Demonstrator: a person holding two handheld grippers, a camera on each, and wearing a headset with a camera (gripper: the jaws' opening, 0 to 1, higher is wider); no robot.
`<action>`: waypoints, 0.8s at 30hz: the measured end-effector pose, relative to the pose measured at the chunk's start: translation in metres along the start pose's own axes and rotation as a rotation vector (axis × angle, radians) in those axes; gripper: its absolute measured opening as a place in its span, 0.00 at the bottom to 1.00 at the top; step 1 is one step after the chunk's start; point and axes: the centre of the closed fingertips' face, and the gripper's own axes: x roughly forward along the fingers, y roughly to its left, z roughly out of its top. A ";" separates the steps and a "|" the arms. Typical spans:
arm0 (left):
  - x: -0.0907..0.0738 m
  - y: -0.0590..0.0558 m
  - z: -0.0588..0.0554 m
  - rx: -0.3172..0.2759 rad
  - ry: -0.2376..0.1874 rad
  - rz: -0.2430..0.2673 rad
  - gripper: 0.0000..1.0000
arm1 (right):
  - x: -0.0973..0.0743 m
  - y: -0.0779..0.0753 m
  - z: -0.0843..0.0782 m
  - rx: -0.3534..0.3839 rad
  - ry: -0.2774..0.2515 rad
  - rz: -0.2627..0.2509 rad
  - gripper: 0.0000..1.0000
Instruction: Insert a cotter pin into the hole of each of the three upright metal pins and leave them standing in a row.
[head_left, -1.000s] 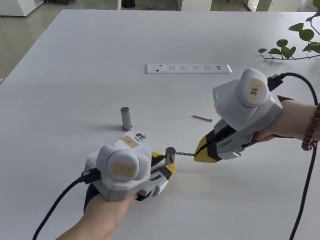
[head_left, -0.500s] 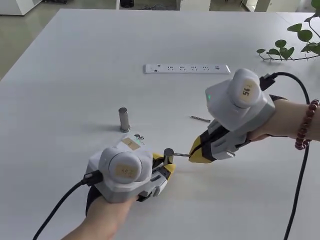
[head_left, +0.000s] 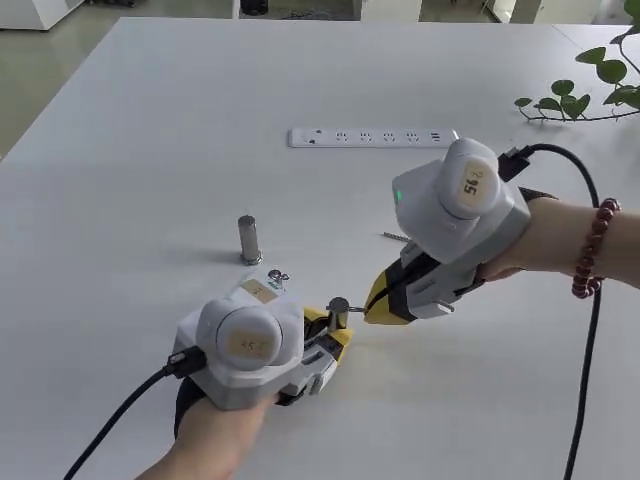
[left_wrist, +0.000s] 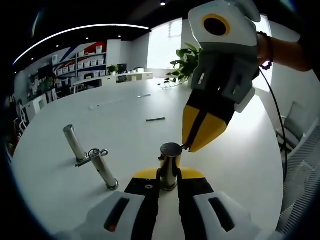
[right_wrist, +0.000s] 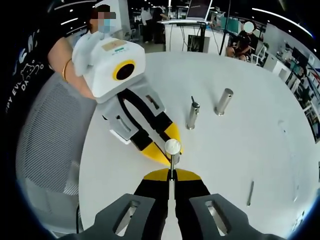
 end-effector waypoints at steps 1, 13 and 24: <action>0.000 0.000 0.000 -0.004 -0.001 0.000 0.11 | 0.001 0.000 0.000 -0.005 0.003 -0.002 0.00; 0.001 0.001 -0.001 -0.042 -0.009 0.011 0.12 | 0.006 0.000 0.010 -0.043 0.013 -0.014 0.00; 0.001 0.001 -0.001 -0.043 -0.008 0.023 0.12 | 0.000 -0.001 0.007 -0.044 0.030 -0.053 0.06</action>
